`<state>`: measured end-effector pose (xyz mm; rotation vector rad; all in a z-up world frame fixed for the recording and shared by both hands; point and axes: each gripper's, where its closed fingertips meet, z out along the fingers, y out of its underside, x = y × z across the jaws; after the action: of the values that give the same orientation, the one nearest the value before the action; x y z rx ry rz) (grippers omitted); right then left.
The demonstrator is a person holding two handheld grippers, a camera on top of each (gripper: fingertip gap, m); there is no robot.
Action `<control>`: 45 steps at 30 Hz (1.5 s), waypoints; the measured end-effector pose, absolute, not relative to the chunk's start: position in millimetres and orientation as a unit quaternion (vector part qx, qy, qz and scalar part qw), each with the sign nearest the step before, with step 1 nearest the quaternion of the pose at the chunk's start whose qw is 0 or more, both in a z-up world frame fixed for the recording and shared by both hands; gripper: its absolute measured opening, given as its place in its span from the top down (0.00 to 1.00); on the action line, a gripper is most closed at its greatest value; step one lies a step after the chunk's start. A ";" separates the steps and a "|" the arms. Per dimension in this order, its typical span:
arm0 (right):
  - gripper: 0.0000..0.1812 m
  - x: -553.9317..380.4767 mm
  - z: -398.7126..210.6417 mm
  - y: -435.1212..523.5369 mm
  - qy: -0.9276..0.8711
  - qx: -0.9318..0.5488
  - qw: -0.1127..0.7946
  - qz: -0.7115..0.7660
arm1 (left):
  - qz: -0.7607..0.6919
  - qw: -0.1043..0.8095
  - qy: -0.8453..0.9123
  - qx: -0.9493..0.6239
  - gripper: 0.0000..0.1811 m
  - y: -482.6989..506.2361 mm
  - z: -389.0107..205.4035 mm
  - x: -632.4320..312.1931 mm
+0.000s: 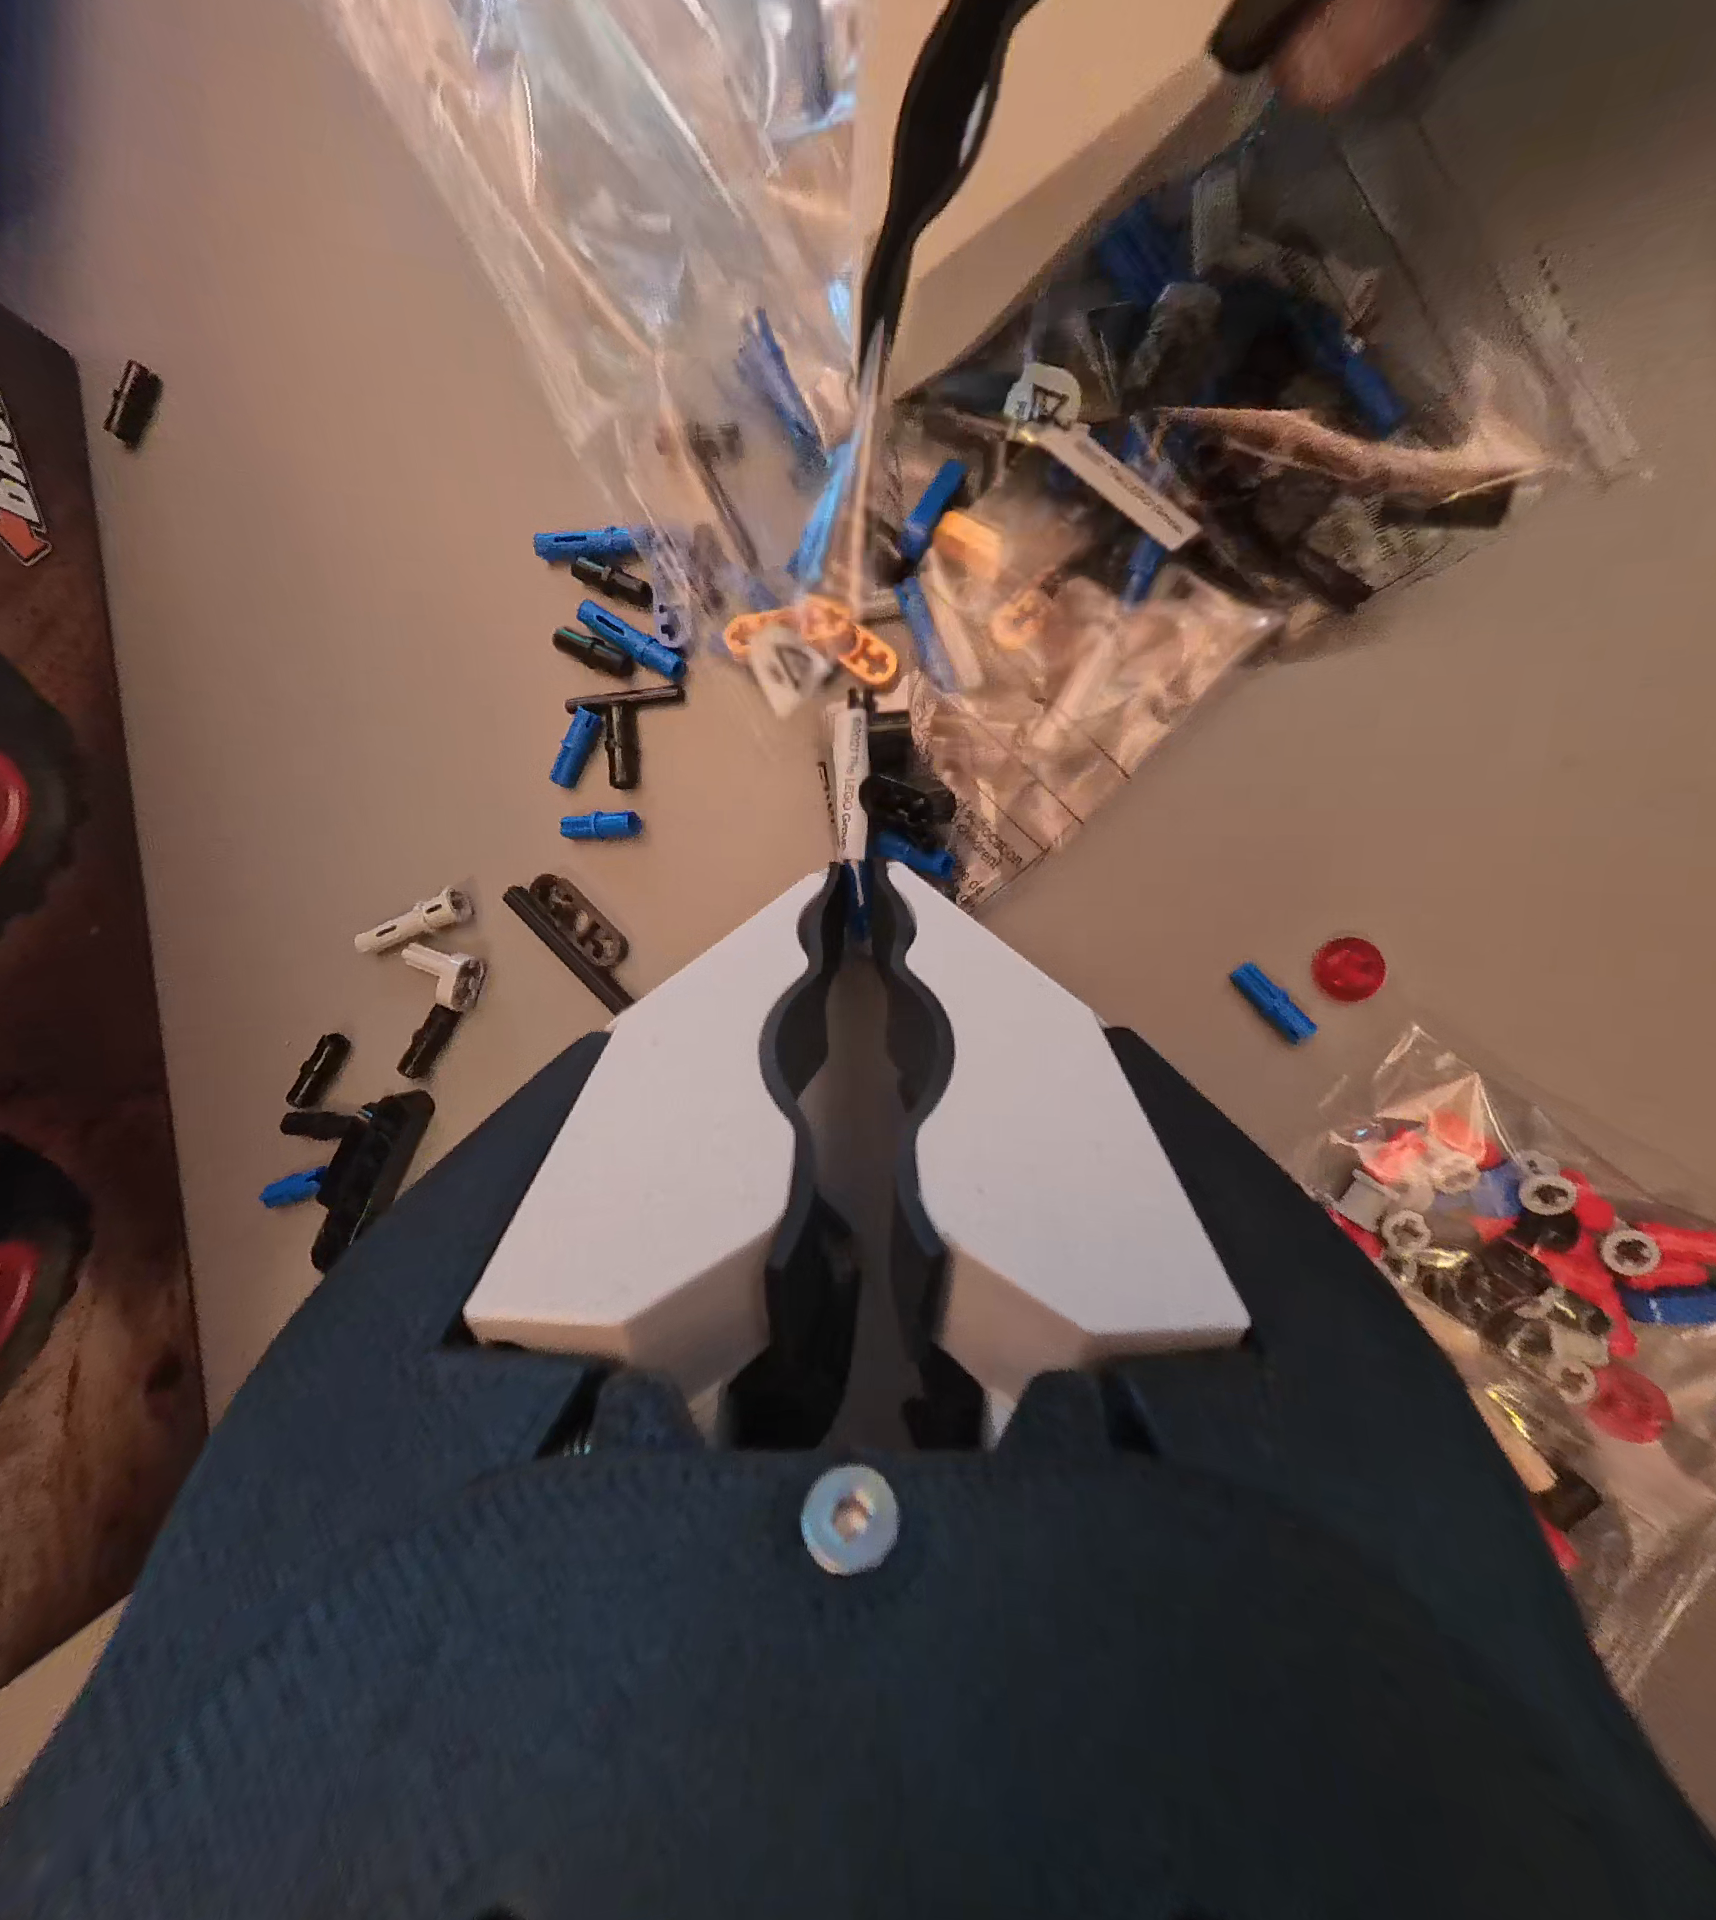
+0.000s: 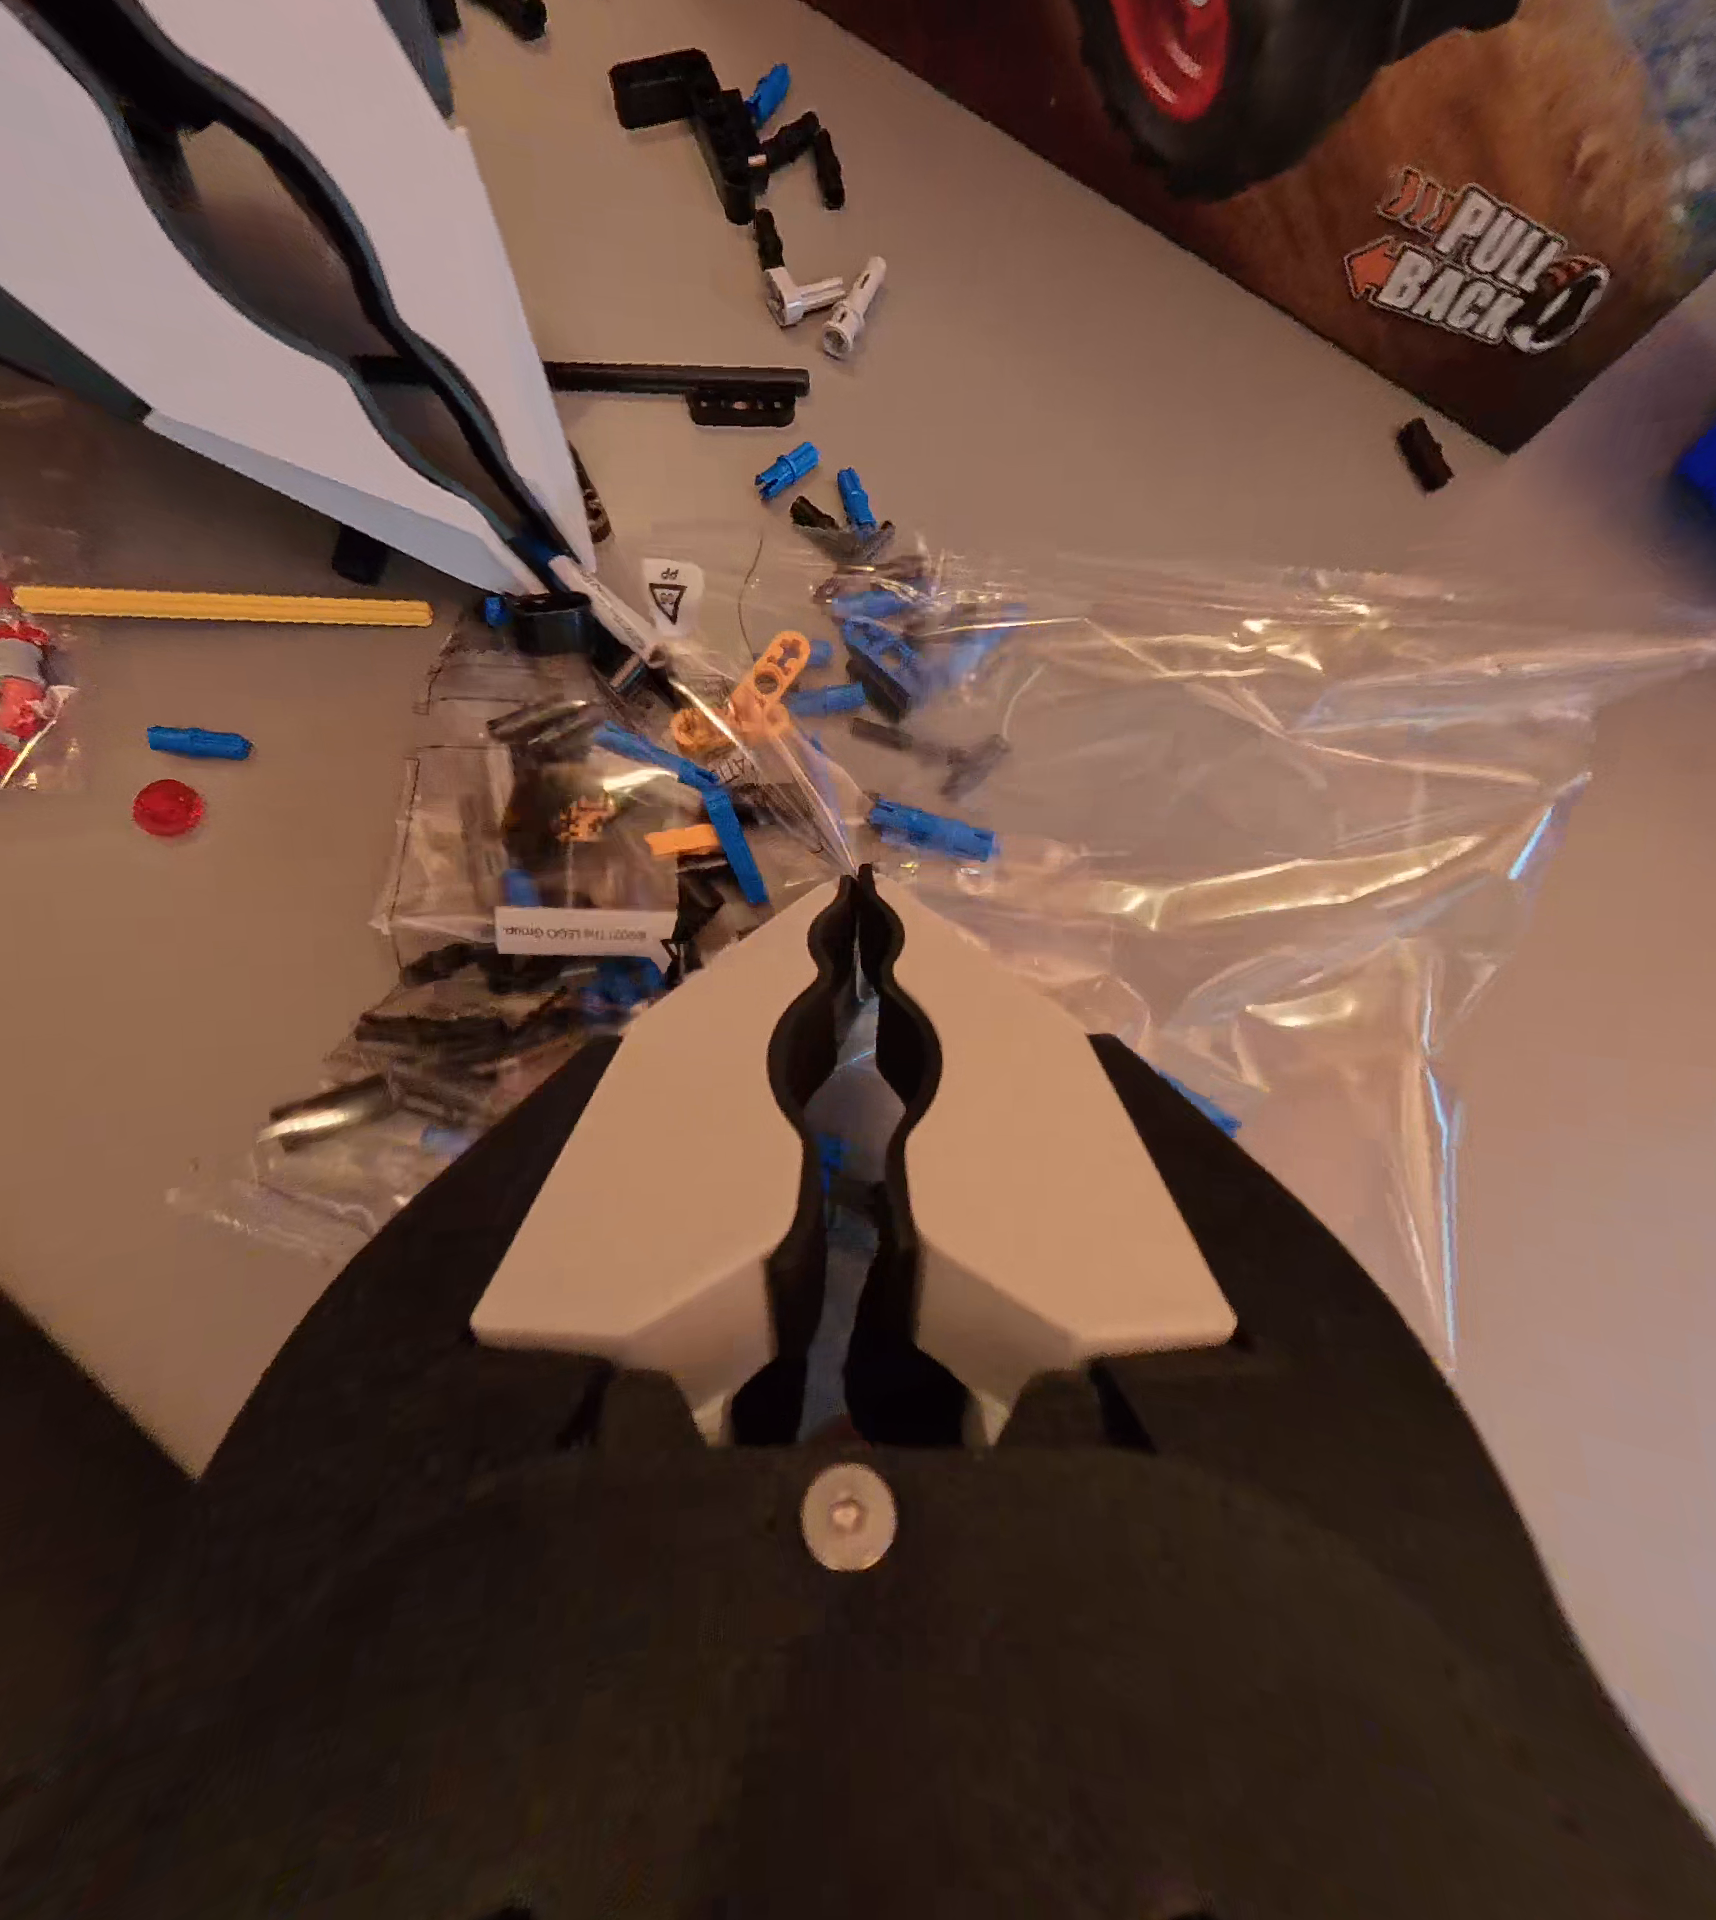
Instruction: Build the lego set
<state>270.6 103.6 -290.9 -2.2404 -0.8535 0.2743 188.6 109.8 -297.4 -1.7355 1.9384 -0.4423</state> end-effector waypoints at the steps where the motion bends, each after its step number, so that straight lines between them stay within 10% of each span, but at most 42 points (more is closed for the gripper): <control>1: 1.00 273.1 -290.9 103.6 -0.326 -0.868 0.358 0.106 | -0.159 0.249 0.712 -0.636 0.99 109.4 -297.5 187.4; 34: 1.00 296.4 -289.7 89.5 -0.324 -0.866 0.365 0.110 | -0.137 0.224 0.738 -0.622 0.99 85.6 -295.1 150.9; 45: 0.86 305.4 -275.2 82.7 -0.312 -0.864 0.378 0.114 | -0.132 0.232 0.743 -0.614 0.99 83.6 -293.8 158.7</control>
<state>305.4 82.7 -275.2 -2.2094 -0.7986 0.2917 158.7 83.6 -293.8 -1.6873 2.0407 -0.3626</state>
